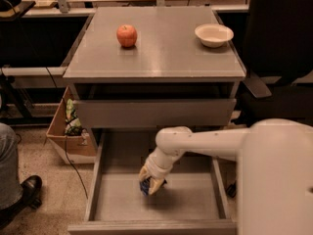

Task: Pick rxbar blueberry from middle drawer and place on counter

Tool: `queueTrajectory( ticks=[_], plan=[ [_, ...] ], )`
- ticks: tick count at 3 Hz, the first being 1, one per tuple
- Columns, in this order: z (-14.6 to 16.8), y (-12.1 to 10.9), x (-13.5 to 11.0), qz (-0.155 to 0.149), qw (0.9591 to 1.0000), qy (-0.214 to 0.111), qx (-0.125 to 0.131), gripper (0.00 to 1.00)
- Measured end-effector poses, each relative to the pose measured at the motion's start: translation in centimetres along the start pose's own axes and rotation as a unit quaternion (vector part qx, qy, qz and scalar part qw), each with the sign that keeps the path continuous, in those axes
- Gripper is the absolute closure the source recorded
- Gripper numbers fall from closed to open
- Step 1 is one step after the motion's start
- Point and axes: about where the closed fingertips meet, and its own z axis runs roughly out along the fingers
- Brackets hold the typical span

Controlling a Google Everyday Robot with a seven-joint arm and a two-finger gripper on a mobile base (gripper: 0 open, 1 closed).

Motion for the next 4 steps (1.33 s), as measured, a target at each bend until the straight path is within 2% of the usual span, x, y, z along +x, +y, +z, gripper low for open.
queueTrajectory(
  ticks=[1, 2, 3, 4],
  plan=[
    [-7.0, 1.7, -1.7, 0.001, 0.9989, 0.002, 0.047, 1.00],
    [-15.4, 3.1, -2.4, 0.009, 0.9952, 0.025, 0.094, 1.00],
    [-15.4, 3.1, -2.4, 0.009, 0.9952, 0.025, 0.094, 1.00],
    [-15.1, 2.4, -2.3, 0.017, 0.9942, 0.013, 0.106, 1.00]
  ],
)
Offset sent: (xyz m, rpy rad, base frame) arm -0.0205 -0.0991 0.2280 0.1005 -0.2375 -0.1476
